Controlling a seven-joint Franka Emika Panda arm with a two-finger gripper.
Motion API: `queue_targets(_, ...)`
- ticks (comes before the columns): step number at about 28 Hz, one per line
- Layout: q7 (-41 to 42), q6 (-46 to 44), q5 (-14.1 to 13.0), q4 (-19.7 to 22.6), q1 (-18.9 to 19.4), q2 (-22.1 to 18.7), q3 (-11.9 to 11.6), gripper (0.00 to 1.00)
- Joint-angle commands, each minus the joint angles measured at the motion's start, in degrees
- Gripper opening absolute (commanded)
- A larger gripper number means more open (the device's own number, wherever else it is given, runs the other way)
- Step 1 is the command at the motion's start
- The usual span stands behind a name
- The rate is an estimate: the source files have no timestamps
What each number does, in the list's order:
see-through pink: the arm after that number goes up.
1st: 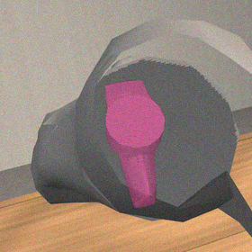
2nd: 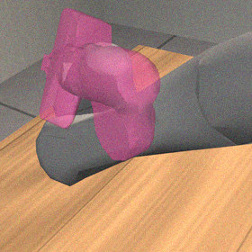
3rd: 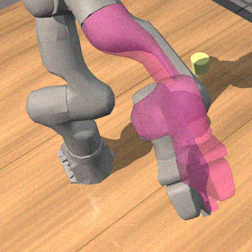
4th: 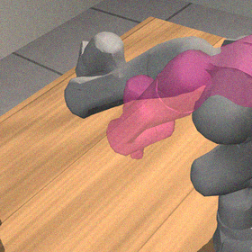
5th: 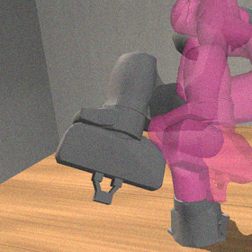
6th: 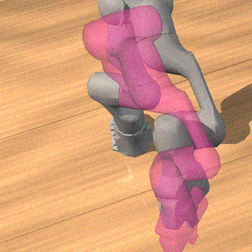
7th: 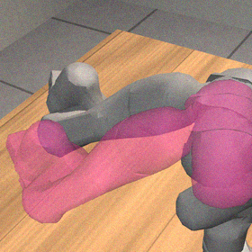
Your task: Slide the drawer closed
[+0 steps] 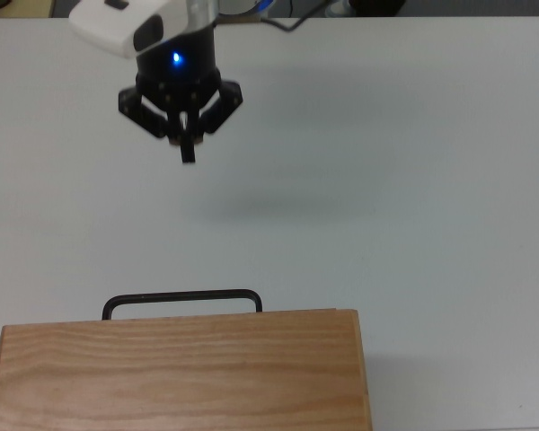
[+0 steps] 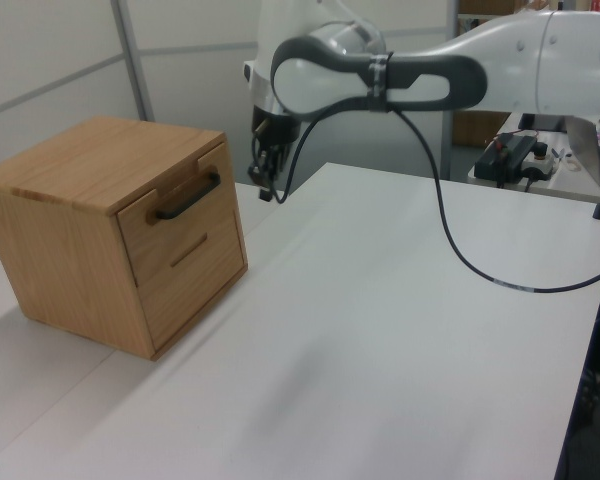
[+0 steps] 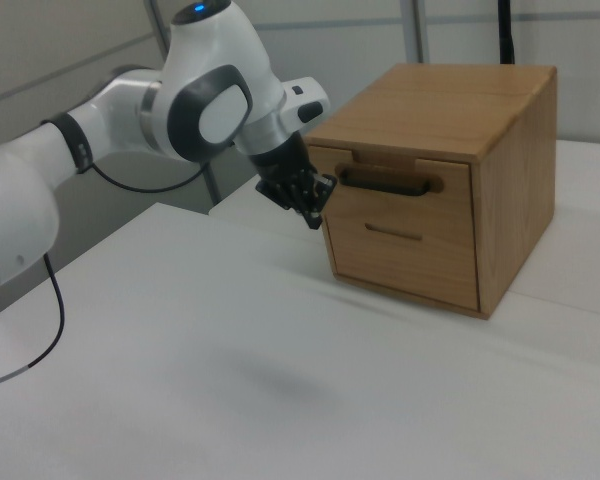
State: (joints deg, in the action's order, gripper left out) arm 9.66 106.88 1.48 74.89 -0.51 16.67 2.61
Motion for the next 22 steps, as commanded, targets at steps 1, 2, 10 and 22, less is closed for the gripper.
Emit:
queue_targets(1,0.45,-8.23,-1.30,1.92,0.15,-3.84,-0.50,0.00)
queue_targets(2,0.10,-9.48,-1.30,1.83,0.15,-4.02,-0.50,0.00)
queue_targets(10,-3.86,-13.89,-2.27,1.75,0.24,-5.86,-0.41,0.20)
queue_targets(22,-5.71,-20.21,-1.21,0.78,0.24,-6.13,-0.76,1.00)
